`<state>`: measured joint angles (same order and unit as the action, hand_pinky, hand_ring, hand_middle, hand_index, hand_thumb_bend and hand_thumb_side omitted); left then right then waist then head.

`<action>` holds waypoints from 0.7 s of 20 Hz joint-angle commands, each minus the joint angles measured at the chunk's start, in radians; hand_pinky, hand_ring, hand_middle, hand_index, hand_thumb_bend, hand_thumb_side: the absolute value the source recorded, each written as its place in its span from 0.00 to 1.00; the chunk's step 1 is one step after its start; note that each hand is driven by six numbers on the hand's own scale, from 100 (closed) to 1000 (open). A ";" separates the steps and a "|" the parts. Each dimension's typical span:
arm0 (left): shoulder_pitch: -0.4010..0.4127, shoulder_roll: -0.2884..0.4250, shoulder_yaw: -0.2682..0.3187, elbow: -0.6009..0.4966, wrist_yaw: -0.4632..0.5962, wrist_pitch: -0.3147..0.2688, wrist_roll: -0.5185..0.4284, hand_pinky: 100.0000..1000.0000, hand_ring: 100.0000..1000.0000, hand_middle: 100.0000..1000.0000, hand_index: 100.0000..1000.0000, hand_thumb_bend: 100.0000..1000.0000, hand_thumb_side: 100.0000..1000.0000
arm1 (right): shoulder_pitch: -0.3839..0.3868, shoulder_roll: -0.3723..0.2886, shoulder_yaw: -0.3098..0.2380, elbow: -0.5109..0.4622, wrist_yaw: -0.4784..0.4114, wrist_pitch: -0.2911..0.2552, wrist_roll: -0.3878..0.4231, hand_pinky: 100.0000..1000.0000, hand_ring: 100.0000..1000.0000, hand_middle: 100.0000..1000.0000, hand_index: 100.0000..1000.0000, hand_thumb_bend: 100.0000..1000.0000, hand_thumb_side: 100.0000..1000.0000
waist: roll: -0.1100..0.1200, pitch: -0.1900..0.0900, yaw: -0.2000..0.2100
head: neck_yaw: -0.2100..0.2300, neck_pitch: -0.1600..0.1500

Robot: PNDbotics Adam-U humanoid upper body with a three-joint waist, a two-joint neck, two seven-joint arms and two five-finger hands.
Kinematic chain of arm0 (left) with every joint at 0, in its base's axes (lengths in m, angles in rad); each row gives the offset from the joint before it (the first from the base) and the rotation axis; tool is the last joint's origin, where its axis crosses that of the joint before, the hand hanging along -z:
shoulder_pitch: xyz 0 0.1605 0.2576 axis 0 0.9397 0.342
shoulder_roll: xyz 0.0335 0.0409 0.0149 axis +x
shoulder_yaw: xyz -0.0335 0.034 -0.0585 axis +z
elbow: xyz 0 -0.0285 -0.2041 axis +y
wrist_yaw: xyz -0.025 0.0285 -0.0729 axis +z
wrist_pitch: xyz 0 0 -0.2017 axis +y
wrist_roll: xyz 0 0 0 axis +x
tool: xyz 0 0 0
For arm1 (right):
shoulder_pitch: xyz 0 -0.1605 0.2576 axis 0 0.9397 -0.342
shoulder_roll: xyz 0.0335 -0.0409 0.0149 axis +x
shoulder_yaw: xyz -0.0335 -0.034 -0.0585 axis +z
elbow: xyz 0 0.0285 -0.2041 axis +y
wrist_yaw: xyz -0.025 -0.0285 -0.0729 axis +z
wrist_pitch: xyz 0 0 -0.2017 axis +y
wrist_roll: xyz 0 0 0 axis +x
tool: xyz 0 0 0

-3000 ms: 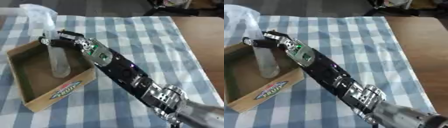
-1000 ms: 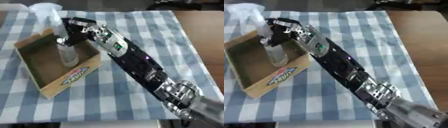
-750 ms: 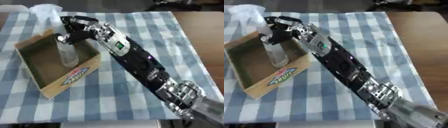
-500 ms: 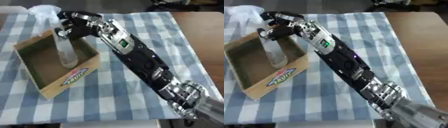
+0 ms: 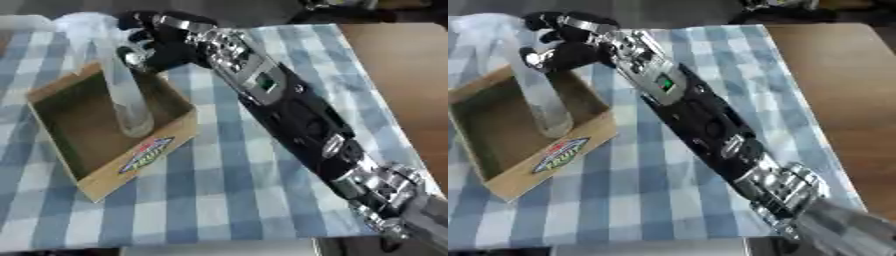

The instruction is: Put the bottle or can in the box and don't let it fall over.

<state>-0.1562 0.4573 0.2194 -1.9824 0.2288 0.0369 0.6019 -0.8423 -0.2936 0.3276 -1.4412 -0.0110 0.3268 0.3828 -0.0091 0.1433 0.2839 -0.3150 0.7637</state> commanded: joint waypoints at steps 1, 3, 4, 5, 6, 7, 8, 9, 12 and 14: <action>0.003 0.041 0.013 -0.018 -0.010 -0.001 0.004 0.38 0.63 0.70 0.64 0.00 0.54 | 0.013 -0.068 -0.010 -0.055 -0.014 0.017 -0.010 1.00 1.00 1.00 1.00 0.00 0.16 | 0.003 -0.020 -0.011 | 0.035 0.006; 0.006 0.042 0.012 -0.018 -0.011 0.000 0.003 0.38 0.63 0.70 0.64 0.00 0.54 | 0.044 -0.107 -0.018 -0.087 -0.028 0.024 -0.019 1.00 1.00 1.00 1.00 0.00 0.17 | 0.002 -0.022 -0.024 | 0.055 0.006; 0.006 0.043 0.011 -0.018 -0.012 0.001 0.002 0.38 0.63 0.70 0.64 0.00 0.54 | 0.062 -0.129 -0.026 -0.111 -0.041 0.025 -0.024 1.00 1.00 1.00 1.00 0.00 0.19 | 0.002 -0.023 -0.032 | 0.064 0.006; 0.006 0.043 0.009 -0.018 -0.012 0.001 0.001 0.38 0.63 0.70 0.64 0.00 0.54 | 0.079 -0.150 -0.037 -0.140 -0.059 0.027 -0.032 1.00 1.00 1.00 1.00 0.00 0.23 | 0.002 -0.023 -0.038 | 0.071 0.006; 0.007 0.043 0.008 -0.018 -0.013 0.001 -0.001 0.38 0.63 0.70 0.64 0.00 0.54 | 0.099 -0.169 -0.055 -0.173 -0.080 0.028 -0.048 1.00 1.00 1.00 1.00 0.00 0.29 | 0.002 -0.024 -0.047 | 0.077 0.006; 0.007 0.042 0.006 -0.018 -0.013 0.001 -0.003 0.38 0.63 0.70 0.64 0.00 0.54 | 0.118 -0.187 -0.074 -0.210 -0.102 0.029 -0.067 1.00 1.00 1.00 1.00 0.00 0.32 | 0.002 -0.025 -0.054 | 0.080 0.006; 0.009 0.042 0.003 -0.018 -0.012 0.002 -0.006 0.37 0.63 0.70 0.63 0.00 0.54 | 0.140 -0.207 -0.101 -0.250 -0.123 0.022 -0.090 1.00 1.00 1.00 1.00 0.00 0.34 | 0.001 -0.025 -0.065 | 0.083 0.006; 0.011 0.042 -0.001 -0.018 -0.012 0.004 -0.010 0.37 0.62 0.70 0.63 0.00 0.54 | 0.163 -0.226 -0.126 -0.286 -0.144 0.016 -0.115 1.00 1.00 1.00 1.00 0.00 0.36 | 0.001 -0.024 -0.074 | 0.086 0.006; 0.015 0.040 -0.014 -0.018 -0.011 0.010 -0.027 0.36 0.62 0.70 0.63 0.00 0.54 | 0.239 -0.287 -0.202 -0.366 -0.194 -0.006 -0.211 0.99 1.00 1.00 0.99 0.00 0.40 | -0.007 -0.019 -0.107 | 0.095 0.001; 0.014 0.037 -0.022 -0.018 -0.009 0.015 -0.038 0.36 0.62 0.70 0.63 0.00 0.54 | 0.283 -0.317 -0.238 -0.394 -0.223 -0.018 -0.269 0.99 1.00 1.00 0.99 0.00 0.42 | -0.009 -0.011 -0.126 | 0.100 -0.014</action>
<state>-0.1367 0.4655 0.1987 -1.9824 0.2197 0.0507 0.5724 -0.5505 -0.5663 0.1237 -1.7939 -0.2100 0.3159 0.1491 -0.0223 0.1419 0.1540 -0.2207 0.7608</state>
